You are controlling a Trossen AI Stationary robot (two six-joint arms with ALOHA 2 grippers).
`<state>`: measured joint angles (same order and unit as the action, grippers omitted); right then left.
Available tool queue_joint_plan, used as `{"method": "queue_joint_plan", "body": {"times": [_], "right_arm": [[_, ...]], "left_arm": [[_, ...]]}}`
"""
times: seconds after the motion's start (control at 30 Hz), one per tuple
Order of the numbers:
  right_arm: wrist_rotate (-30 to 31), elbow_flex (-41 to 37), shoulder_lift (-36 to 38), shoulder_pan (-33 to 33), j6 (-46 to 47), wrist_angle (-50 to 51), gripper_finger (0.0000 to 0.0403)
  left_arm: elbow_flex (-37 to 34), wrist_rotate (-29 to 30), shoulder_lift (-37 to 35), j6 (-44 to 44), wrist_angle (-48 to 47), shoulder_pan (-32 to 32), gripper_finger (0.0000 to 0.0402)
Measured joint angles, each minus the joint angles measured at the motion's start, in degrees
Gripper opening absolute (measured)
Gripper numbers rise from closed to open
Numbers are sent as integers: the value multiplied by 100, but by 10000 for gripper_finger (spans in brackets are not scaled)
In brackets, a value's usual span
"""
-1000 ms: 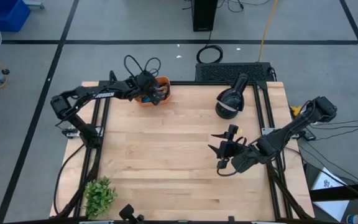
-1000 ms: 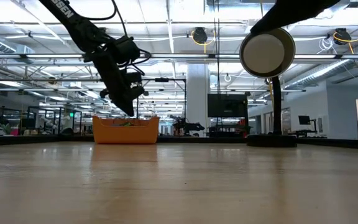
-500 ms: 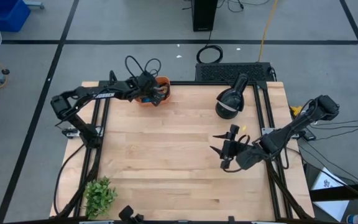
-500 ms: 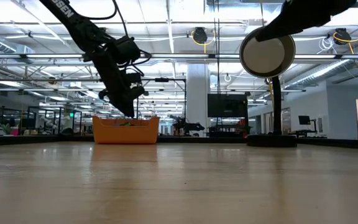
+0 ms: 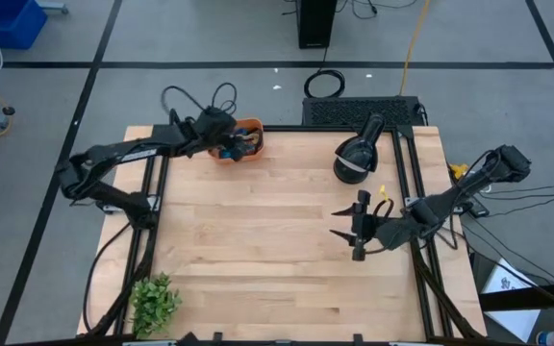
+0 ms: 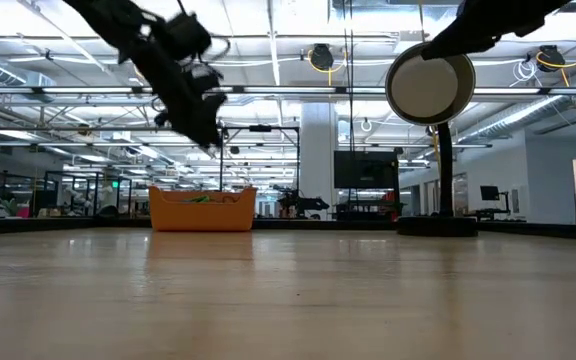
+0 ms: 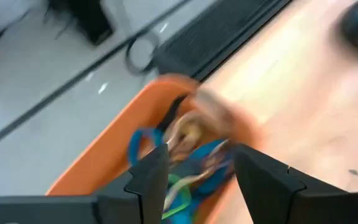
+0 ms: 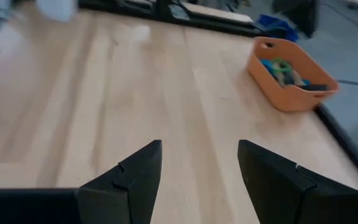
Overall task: Pick and place rubber bands into bin
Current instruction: Return to Home Position
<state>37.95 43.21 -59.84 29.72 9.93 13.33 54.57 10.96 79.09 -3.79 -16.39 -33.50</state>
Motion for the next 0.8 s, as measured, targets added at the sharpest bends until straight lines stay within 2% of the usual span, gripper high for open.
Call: {"method": "queue_joint_plan", "body": {"times": [0.13,0.27,0.33,0.47,0.6,0.8], "right_arm": [[-600,-616,587,-171,-184,-731,208],[-1231,-1206,1151,-341,-339,-1374,204],[-1301,-1442,1412,-386,-446,-1619,204],[-1318,-1759,1938,-431,-670,-1656,207],[-1877,-2102,2470,-589,-914,-1666,206],[-2307,-2655,3110,-989,-898,-1722,205]], "left_arm": [[-65,-376,-719,-132,9,505,189],[-428,-405,-1524,-240,367,1276,189],[-748,-401,-1971,-245,678,1712,189],[-1480,-613,-2858,-67,1347,2623,189],[-2158,-694,-3577,26,1930,3411,189],[-2824,-484,-4350,13,2102,4032,189]]}}
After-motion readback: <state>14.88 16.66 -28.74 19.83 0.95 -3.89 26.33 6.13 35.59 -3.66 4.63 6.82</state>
